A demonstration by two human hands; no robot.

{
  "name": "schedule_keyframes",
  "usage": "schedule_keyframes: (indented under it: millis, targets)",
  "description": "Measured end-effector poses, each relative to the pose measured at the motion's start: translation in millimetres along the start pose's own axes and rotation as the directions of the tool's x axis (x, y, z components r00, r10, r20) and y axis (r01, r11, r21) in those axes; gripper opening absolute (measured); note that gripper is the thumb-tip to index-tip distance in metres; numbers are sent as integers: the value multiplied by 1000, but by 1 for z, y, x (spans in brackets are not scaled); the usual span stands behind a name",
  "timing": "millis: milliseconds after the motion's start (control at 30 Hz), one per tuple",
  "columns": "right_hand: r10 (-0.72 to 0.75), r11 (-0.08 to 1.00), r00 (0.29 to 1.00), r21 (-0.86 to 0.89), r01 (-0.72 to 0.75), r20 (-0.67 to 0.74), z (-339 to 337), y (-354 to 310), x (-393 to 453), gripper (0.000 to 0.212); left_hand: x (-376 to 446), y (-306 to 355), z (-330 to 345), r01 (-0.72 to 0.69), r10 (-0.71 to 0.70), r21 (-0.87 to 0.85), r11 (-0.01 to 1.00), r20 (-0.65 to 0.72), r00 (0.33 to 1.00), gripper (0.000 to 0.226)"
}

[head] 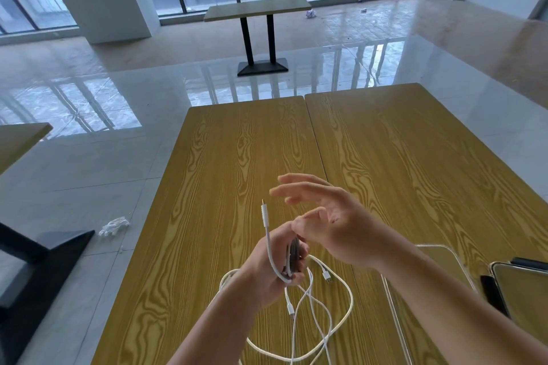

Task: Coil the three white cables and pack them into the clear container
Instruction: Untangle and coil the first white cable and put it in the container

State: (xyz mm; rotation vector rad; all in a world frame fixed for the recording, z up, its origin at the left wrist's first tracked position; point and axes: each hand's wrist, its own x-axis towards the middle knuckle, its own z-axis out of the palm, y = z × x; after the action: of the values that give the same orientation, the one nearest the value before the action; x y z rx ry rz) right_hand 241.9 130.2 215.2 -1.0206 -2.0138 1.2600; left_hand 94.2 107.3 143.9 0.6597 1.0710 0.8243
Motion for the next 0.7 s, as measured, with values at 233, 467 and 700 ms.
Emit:
schedule_keyframes:
  millis: [233,467,700]
  targets:
    - [-101,970,979,-201,136,176,-8,-10,12,43,1,0,1,80,-80,17,997,17,997,26]
    - [-65,991,998,-113,68,27,-27,5,12,11,-2,4,-13,139,-70,-213,967,305,950,25]
    - [-46,989,992,-148,28,-119,-19,34,5,6,-5,3,-11,88,62,-284,955,482,874,51]
